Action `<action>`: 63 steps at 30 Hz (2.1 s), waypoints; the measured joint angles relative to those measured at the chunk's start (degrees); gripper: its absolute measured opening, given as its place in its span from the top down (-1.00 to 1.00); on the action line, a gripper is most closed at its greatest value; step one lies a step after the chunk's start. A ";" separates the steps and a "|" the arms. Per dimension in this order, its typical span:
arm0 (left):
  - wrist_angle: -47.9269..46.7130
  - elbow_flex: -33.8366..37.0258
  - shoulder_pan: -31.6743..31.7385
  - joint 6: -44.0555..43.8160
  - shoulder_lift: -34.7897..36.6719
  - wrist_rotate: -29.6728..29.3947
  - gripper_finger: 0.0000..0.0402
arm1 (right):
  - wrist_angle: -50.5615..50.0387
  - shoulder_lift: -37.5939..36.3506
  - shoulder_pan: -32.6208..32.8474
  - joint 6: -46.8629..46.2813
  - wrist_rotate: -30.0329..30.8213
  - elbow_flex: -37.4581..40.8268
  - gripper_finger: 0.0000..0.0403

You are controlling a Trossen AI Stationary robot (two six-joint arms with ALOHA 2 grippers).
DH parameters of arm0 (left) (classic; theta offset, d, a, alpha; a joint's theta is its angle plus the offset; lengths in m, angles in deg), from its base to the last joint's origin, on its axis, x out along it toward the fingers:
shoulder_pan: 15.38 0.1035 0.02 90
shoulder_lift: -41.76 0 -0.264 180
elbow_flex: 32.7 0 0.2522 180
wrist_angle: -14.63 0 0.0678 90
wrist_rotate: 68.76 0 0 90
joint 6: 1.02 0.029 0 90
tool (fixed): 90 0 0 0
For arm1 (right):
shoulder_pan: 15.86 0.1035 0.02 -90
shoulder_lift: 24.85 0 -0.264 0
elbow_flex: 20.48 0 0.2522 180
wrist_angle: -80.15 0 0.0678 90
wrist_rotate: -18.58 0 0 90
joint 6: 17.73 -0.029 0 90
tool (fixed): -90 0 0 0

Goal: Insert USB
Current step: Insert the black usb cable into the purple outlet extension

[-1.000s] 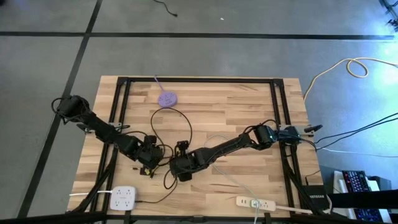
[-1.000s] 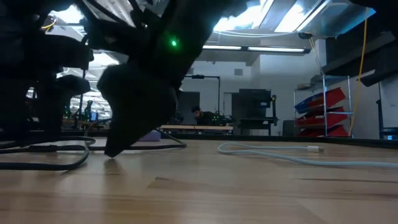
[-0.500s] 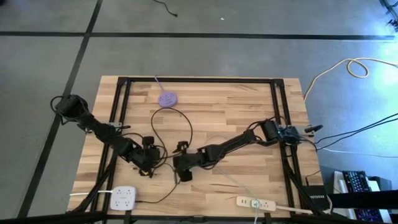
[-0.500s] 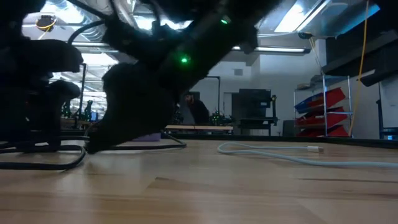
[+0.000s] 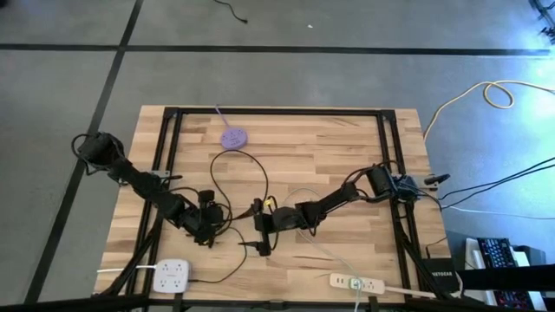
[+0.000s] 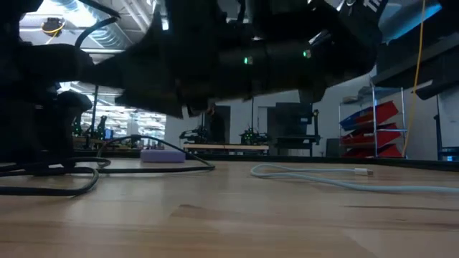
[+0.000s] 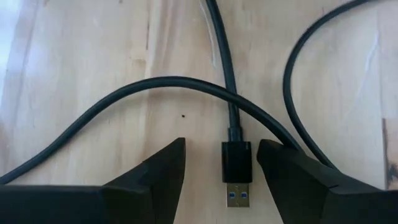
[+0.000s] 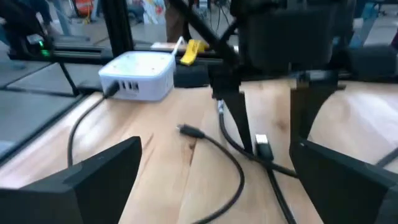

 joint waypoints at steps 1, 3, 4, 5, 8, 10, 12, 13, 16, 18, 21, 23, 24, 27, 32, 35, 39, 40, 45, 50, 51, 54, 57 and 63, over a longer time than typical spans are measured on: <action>0.10 0.09 0.00 0.04 0.00 -0.12 0.04 | -0.04 -0.01 0.00 0.00 0.18 -0.37 -0.94; 0.65 0.75 -0.11 -0.35 0.03 0.00 0.04 | -0.35 -0.04 0.00 0.01 0.52 -0.99 -0.94; 1.10 1.33 -0.13 -1.01 0.05 0.10 0.04 | -0.73 -0.04 0.00 0.00 0.56 -1.26 -0.94; 1.47 1.90 -0.13 -2.00 0.07 0.22 0.04 | -0.81 -0.04 0.00 -0.25 0.66 -1.58 -0.94; 4.91 4.28 -0.20 -2.65 0.28 0.02 0.04 | -0.44 -0.09 0.03 -0.51 0.51 -2.39 -0.94; 6.75 5.43 -0.22 -2.72 0.28 0.03 0.04 | -0.48 -0.09 0.07 -0.10 0.35 -2.39 -0.94; 6.61 5.54 -0.22 -2.69 0.29 0.22 0.04 | -0.98 -0.09 0.04 -0.13 1.01 -2.37 -0.94; 6.53 5.54 -0.33 -2.69 0.31 0.37 0.04 | -1.01 -0.09 0.04 -0.13 1.39 -2.37 -0.94; 6.27 5.56 -1.01 -1.96 0.31 0.12 0.04 | -1.80 -0.09 0.00 -0.11 1.78 -2.37 -0.94; 5.66 5.55 -1.75 -1.66 0.31 -0.09 0.04 | -2.04 -0.09 0.00 -0.10 1.79 -2.33 -0.94; 4.82 5.54 -2.51 -2.99 0.31 -0.42 0.04 | -2.09 -0.09 0.00 -0.09 1.79 -2.35 -0.94; 4.82 5.54 -2.69 -3.17 0.31 -0.53 0.04 | -2.44 -0.09 0.00 -0.07 2.02 -2.33 -0.94; 4.82 5.54 -2.69 -3.17 0.28 -0.51 0.05 | -2.43 -0.09 0.02 -0.07 2.35 -2.33 -0.94; 4.78 5.54 -2.69 -3.14 0.28 0.19 0.14 | -2.20 -0.09 0.00 -0.02 2.62 -2.33 -0.94; 5.21 5.49 -2.23 -2.49 0.28 1.85 0.39 | -1.35 -0.09 0.00 0.11 2.90 -2.33 -0.94; 5.34 5.45 -1.46 -3.88 0.28 2.90 0.50 | -0.62 -0.09 0.00 0.13 2.90 -2.33 -0.94; 6.57 5.51 -1.49 -3.44 0.28 3.19 0.63 | -0.02 -0.09 0.02 -0.10 2.93 -2.33 -0.94; 6.89 5.52 -1.53 -3.05 0.32 3.19 0.66 | 0.16 -0.17 0.02 -0.55 2.94 -2.31 -0.94; 4.44 2.97 -1.60 -1.92 2.18 3.63 0.78 | -0.65 -3.11 0.04 -1.36 2.97 -2.28 -0.94; -1.52 0.09 -2.49 -1.97 5.57 2.47 0.81 | -2.99 -5.19 0.11 0.04 2.94 -2.28 -0.94; -2.87 -0.50 -2.67 -2.08 6.19 1.77 0.81 | -3.45 -5.62 0.13 0.10 2.94 -2.28 -0.94; -7.82 -2.24 -3.42 -3.36 7.91 -0.54 0.81 | -3.24 -5.92 0.15 0.26 2.91 -2.31 -0.94; -12.70 -4.43 -4.18 -4.40 9.54 -2.05 0.81 | -4.28 -5.88 0.15 0.09 2.89 -2.28 -0.94; -22.63 -9.80 -5.90 -6.46 10.68 -5.43 0.85 | -6.56 -5.86 0.15 0.08 2.37 -2.31 -0.94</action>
